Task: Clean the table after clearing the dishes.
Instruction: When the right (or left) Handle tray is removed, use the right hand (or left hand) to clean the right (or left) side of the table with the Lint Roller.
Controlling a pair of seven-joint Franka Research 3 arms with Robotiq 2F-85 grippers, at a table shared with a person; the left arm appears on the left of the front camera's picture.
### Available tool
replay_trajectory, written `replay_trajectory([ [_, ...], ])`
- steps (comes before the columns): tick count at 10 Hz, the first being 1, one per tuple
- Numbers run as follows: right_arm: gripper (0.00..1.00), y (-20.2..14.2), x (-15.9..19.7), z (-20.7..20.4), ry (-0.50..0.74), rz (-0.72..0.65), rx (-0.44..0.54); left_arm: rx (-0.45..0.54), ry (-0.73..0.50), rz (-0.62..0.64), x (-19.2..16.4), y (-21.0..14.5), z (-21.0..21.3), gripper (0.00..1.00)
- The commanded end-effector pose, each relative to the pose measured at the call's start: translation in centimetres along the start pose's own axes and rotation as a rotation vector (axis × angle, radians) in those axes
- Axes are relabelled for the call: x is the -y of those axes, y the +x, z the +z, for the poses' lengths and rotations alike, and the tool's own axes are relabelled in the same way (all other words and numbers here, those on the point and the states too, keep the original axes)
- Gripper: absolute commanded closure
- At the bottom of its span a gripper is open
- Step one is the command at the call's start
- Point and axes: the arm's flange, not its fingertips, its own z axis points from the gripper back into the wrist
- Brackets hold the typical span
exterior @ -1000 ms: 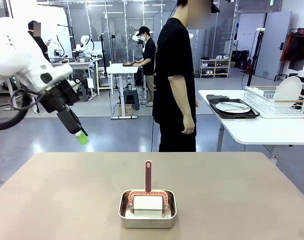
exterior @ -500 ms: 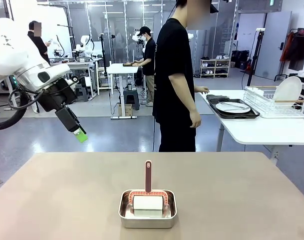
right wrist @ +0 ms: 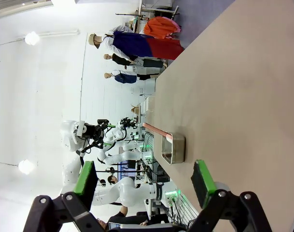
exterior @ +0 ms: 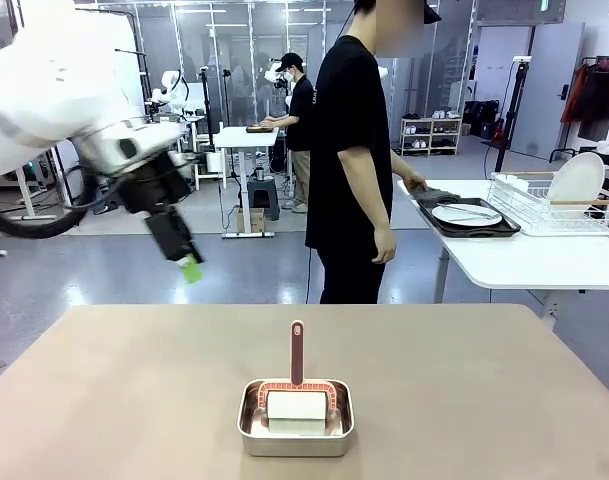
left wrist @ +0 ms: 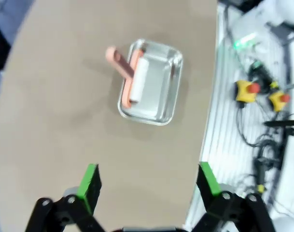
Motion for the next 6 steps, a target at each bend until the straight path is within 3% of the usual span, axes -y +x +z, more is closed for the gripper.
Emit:
replay_trajectory([
  [1, 0.00, -0.3, -0.4, 0.1, -0.011, 0.001, -0.003, -0.137, 0.004, -0.103, -1.4, 6.5, -1.5, 0.00],
  [3, 0.00, -0.3, -0.4, 0.1, -0.011, 0.001, -0.003, -0.217, 0.063, -0.144, -0.7, 11.2, -4.3, 0.00],
  [6, 0.00, -0.3, -0.4, 0.1, -0.011, 0.001, -0.003, -0.288, 0.009, -0.206, -0.4, 15.7, -8.5, 0.00],
])
